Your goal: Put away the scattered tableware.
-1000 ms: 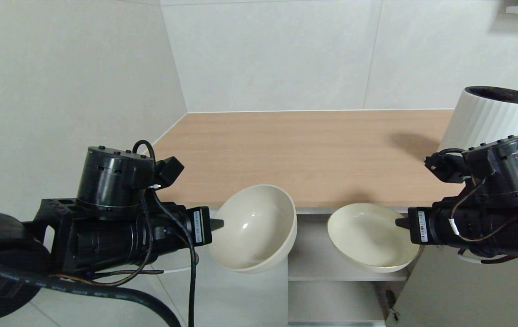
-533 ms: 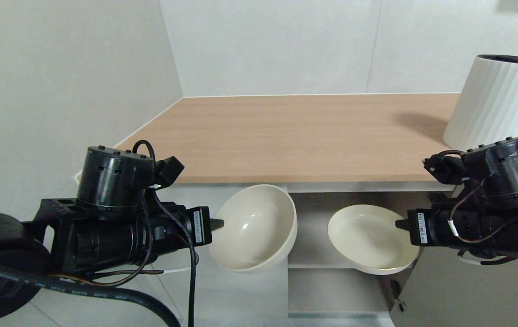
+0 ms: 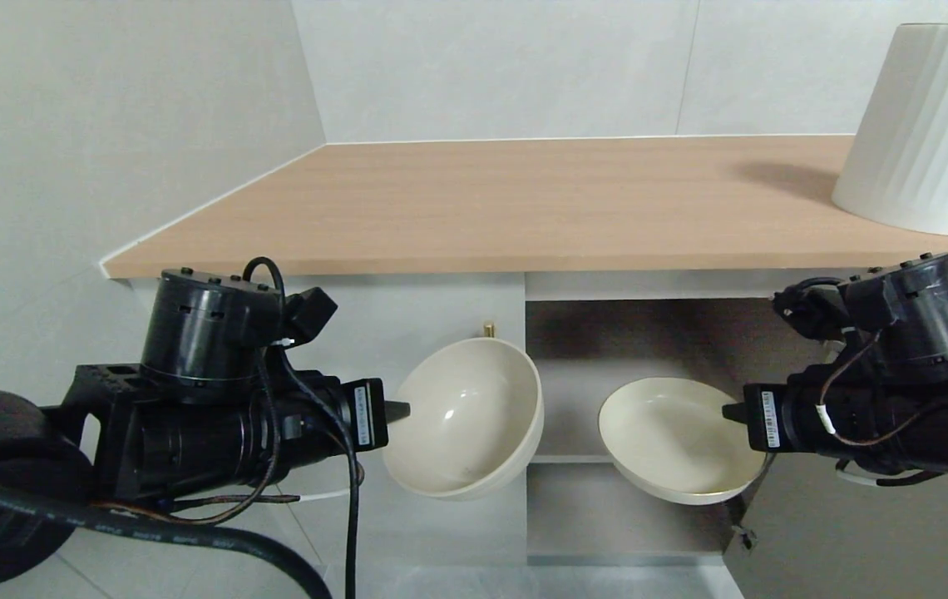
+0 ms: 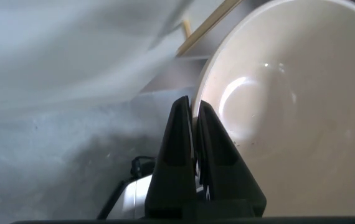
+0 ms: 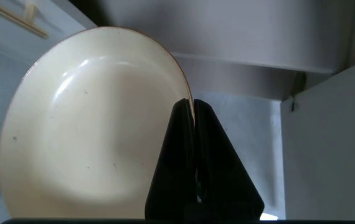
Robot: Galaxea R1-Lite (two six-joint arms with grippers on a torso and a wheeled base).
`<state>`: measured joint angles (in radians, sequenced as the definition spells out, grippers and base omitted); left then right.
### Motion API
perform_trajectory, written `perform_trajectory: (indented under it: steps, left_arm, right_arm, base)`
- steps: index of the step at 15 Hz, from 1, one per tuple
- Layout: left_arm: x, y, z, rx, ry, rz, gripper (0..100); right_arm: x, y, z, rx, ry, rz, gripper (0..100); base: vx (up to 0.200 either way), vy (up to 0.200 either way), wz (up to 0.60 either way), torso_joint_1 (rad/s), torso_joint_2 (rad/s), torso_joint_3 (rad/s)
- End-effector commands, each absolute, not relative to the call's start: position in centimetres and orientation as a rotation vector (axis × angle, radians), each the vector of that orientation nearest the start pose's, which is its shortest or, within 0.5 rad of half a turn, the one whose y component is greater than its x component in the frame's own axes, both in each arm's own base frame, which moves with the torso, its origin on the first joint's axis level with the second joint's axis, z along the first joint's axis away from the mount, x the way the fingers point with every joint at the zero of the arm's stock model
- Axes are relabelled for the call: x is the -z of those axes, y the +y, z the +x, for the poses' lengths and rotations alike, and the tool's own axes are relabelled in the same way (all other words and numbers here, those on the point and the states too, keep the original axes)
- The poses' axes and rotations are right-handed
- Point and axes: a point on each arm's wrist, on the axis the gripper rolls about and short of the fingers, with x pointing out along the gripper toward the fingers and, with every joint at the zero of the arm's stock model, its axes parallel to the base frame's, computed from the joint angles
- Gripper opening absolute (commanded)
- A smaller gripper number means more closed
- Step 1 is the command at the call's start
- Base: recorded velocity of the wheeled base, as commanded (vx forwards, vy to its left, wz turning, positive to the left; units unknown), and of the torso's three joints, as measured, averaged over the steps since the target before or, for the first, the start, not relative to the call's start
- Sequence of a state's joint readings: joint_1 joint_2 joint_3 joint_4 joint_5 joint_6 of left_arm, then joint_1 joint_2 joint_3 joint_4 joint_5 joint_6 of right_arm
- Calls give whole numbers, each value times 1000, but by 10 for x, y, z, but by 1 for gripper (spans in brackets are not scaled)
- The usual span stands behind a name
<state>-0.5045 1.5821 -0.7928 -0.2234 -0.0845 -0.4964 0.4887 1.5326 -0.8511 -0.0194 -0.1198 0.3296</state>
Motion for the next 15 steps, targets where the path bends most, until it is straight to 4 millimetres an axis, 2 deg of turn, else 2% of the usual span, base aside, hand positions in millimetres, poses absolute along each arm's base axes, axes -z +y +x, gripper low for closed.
perform_trajectory:
  steps: [1,6,9,11,12,15]
  left_arm:
    - [-174,-131,233,420,687,-351,0]
    - [-174,-131,233,420,687,-351,0]
    - [-172,-131,234,418,698,-348,0]
    - [-170,-132,235,418,704,-346,0]
    - [-170,-132,235,416,705,-345,0]
    - [-169,-133,235,416,708,-344,0]
  right_arm:
    - [-185,117,224,-247,683,116,0]
    - [-183,117,226,-244,693,114,0]
    - [-168,123,236,-232,744,93,0]
    - [-154,128,245,-224,780,82,0]
    - [-133,134,258,-211,816,70,0]
    - [-91,141,287,-175,855,69,0]
  base:
    - [0,0,0,-41,290,222]
    - [0,0,0,-14,50,31]
    - [0,0,0,0,0,0]
    - [0,0,0,0,0,0]
    - [0,0,0,0,0,0]
    - [0,0,0,0,0,0]
